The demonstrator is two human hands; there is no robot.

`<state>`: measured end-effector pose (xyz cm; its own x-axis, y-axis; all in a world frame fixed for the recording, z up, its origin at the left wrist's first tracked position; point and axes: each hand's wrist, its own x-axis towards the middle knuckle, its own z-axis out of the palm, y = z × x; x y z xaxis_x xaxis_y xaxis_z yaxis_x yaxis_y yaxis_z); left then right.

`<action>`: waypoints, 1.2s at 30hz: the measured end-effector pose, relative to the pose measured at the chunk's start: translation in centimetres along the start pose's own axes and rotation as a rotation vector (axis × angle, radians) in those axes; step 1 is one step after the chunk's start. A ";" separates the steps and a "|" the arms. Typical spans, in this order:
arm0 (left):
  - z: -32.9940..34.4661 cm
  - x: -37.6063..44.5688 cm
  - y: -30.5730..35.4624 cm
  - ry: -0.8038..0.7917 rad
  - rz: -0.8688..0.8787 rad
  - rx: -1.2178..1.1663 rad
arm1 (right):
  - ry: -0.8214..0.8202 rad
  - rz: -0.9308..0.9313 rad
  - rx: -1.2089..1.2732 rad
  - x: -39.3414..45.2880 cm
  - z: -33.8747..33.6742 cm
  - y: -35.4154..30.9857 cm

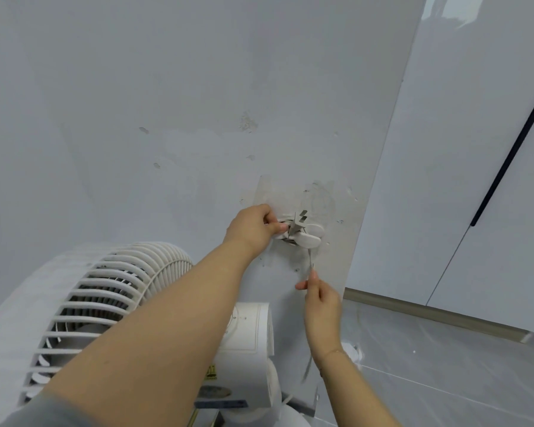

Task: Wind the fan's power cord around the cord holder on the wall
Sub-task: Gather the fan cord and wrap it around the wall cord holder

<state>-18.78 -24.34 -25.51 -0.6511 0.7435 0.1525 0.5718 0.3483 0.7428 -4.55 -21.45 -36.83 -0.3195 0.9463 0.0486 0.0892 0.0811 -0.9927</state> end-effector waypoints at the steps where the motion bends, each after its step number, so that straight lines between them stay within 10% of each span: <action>1: 0.0 0.0 -0.1 -0.002 -0.002 -0.007 | -0.031 -0.090 -0.154 -0.2 0.5 0.1; 12: -1.3 -0.4 -0.3 -0.134 -0.244 0.072 | -0.285 -0.176 -0.442 1.1 -0.3 -1.2; 20: -1.6 -1.3 0.0 -0.438 -0.271 0.073 | 0.159 -0.192 0.021 -1.0 -3.1 0.0; 27: 0.0 -1.7 1.0 -0.565 -0.213 0.076 | -0.034 -0.271 -0.435 0.2 -2.3 1.8; 36: 0.4 -0.8 0.7 -0.481 -0.204 -0.051 | -0.453 -0.340 -0.272 0.1 -1.3 -1.0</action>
<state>-17.64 -24.48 -25.42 -0.4365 0.8460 -0.3062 0.4245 0.4937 0.7590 -3.40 -21.03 -35.67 -0.7351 0.6319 0.2459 0.1300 0.4872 -0.8636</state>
